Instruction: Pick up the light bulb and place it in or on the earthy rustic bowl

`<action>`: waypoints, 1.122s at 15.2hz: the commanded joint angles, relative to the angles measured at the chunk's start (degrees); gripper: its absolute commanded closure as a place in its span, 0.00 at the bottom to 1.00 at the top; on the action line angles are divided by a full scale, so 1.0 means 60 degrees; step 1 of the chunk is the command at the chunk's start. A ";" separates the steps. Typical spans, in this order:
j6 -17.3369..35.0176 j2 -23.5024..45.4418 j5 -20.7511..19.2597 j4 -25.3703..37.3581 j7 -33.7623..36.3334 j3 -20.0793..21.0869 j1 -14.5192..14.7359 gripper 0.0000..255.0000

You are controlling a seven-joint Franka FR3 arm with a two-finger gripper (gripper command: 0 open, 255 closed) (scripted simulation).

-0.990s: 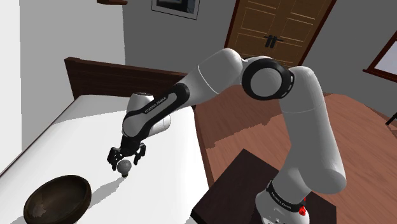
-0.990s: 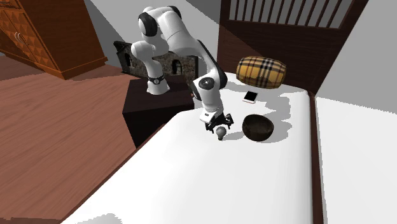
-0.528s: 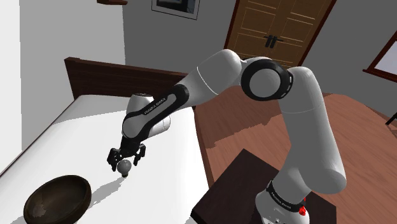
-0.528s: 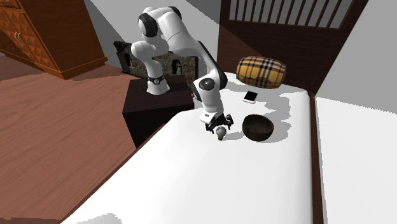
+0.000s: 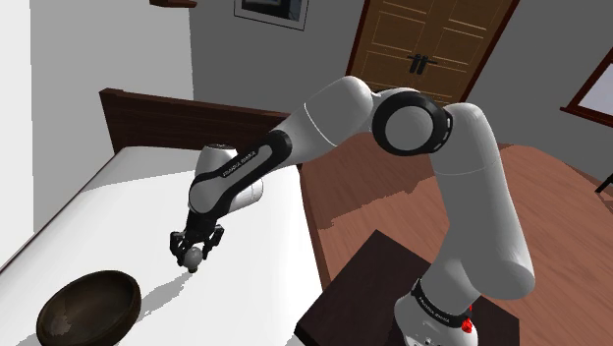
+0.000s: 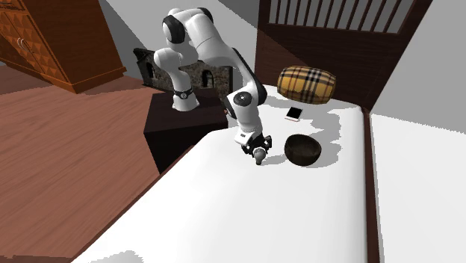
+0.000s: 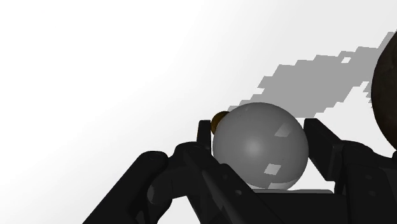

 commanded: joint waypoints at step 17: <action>-0.1238 -0.1434 -0.0098 -0.0149 0.0427 -0.0037 -0.0031 1.00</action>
